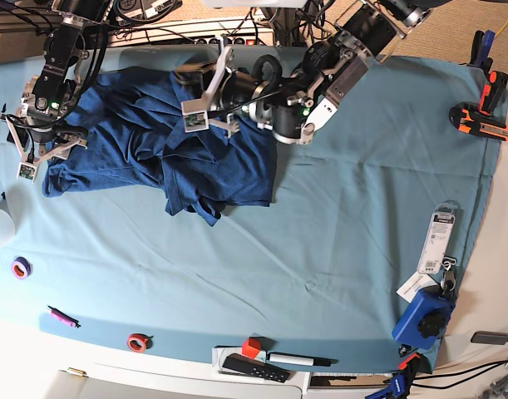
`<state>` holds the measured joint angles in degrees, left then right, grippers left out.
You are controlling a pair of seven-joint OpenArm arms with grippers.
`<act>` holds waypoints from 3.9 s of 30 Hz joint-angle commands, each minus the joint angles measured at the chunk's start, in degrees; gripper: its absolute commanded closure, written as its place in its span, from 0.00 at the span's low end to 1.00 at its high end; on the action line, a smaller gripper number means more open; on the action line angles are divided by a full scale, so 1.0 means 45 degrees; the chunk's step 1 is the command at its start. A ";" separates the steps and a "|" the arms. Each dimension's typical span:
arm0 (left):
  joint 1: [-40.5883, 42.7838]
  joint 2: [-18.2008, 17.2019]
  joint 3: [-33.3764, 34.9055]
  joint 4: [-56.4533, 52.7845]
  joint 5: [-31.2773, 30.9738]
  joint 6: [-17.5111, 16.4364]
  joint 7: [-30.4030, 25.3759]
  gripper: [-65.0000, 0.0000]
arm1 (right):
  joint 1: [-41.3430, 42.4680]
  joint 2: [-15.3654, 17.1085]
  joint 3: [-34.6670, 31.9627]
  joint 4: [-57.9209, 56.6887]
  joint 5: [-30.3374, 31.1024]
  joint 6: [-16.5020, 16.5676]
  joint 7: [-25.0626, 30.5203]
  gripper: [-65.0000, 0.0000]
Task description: Layout the t-shirt on the table in an organized manner, then fold the t-shirt properly
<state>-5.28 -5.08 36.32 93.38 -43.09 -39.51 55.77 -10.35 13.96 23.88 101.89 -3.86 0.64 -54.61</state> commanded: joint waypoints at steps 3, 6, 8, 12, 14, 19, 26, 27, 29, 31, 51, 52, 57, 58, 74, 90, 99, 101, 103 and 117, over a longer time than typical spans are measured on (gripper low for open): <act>-0.0418 0.0136 -0.0053 0.0238 -0.0223 0.0248 -0.0316 0.51 | 0.0117 0.0180 0.0073 0.0165 -0.0102 -0.0058 0.0228 0.46; -0.0641 0.0131 -0.0170 0.0408 -0.0223 0.0248 -0.0282 0.51 | 0.0112 0.0180 0.0073 0.0165 -0.0102 -0.0058 0.0238 0.46; -0.0709 0.0131 -0.0559 0.0699 -0.0214 0.0277 -0.0262 0.52 | 0.0112 0.0180 0.0073 0.0165 -0.0102 -0.0058 0.0233 0.46; -0.0738 0.0131 -0.2113 0.1302 0.0282 0.0942 -0.0296 0.54 | 0.0112 0.0180 0.0073 0.0165 -0.0102 -0.0058 0.0233 0.46; -0.0743 0.0131 -0.2992 0.1360 0.0947 0.1161 -0.0311 0.59 | 0.0112 0.0180 0.0073 0.0165 -0.0102 -0.0058 0.0233 0.46; -0.0733 0.0053 -0.4046 0.1355 0.2463 0.1151 -0.0311 0.61 | 0.0117 0.0180 0.0073 0.0165 -0.0097 -0.0058 0.0257 0.46; -0.0733 0.0068 -0.3638 0.1098 0.2929 0.1156 -0.0738 0.61 | 0.0117 0.0180 0.0073 0.0165 -0.0092 -0.0058 0.0219 0.46; -0.0733 0.0073 -0.3507 0.0981 0.3099 0.1156 -0.0860 0.61 | 0.0112 0.0180 0.0073 0.0165 -0.0097 -0.0058 0.0223 0.46; -0.0733 0.0073 -0.3230 0.0670 0.3225 0.1161 -0.1078 0.60 | 0.0112 0.0175 0.0073 0.0165 -0.0092 -0.0058 0.0214 0.46; -0.0733 0.0068 -0.2982 0.0311 0.3415 0.1171 -0.1404 0.60 | 0.0112 0.0175 0.0073 0.0165 -0.0092 -0.0058 0.0219 0.46; -0.0772 0.0126 -0.2822 -0.1253 0.3220 0.1433 -0.2404 0.74 | 0.0112 0.0180 0.0073 0.0165 0.0000 -0.0058 0.0214 0.46; -0.0777 0.0146 -0.2822 -0.1248 0.3084 0.1326 -0.2409 0.83 | 0.0112 0.0175 0.0073 0.0165 -0.0005 -0.0058 0.0214 0.46; -0.0767 0.0583 -0.2822 -0.1248 0.2900 0.0782 -0.2404 1.00 | 0.0112 0.0175 0.0073 0.0165 0.0000 -0.0058 0.0223 0.46; -0.0772 0.0719 -0.2822 -0.1248 0.2895 0.0787 -0.2409 1.00 | 0.0112 0.0180 0.0073 0.0165 0.0000 -0.0058 0.0223 0.46; -0.0767 0.2327 -0.2599 -0.1253 0.3769 0.0816 -0.3075 1.00 | 0.0117 0.0175 0.0073 0.0165 -0.0005 -0.0058 0.0228 0.46; -0.1049 0.2307 -0.0529 -0.1253 0.5683 0.2361 -0.3959 0.39 | 0.0146 0.0291 0.0180 0.0165 -0.0209 0.0466 0.0835 0.46; -0.1156 0.1787 -0.0539 -0.1253 0.5683 0.2351 -0.3735 0.39 | 0.0797 0.1443 0.3672 -0.0010 0.3390 0.2642 -0.0355 0.46; -0.1156 0.1753 -0.0539 -0.1253 0.5688 0.2356 -0.3721 0.39 | 0.1107 0.1899 0.4619 -0.0714 0.5221 0.3716 -0.1098 0.46; -0.1161 0.1768 -0.0539 -0.1253 0.5683 0.2356 -0.3740 0.39 | 0.1501 0.2433 0.5314 -0.2030 0.7295 0.4745 -0.1889 0.41; -0.1156 0.1763 -0.0539 -0.1253 0.5683 0.2356 -0.3740 0.39 | 0.4022 0.4789 0.5780 -1.1346 1.4863 0.8746 -0.5642 0.37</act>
<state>-9.41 2.02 34.00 86.80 -16.71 -28.71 40.23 6.96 33.45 49.56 50.06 61.54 39.55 -80.58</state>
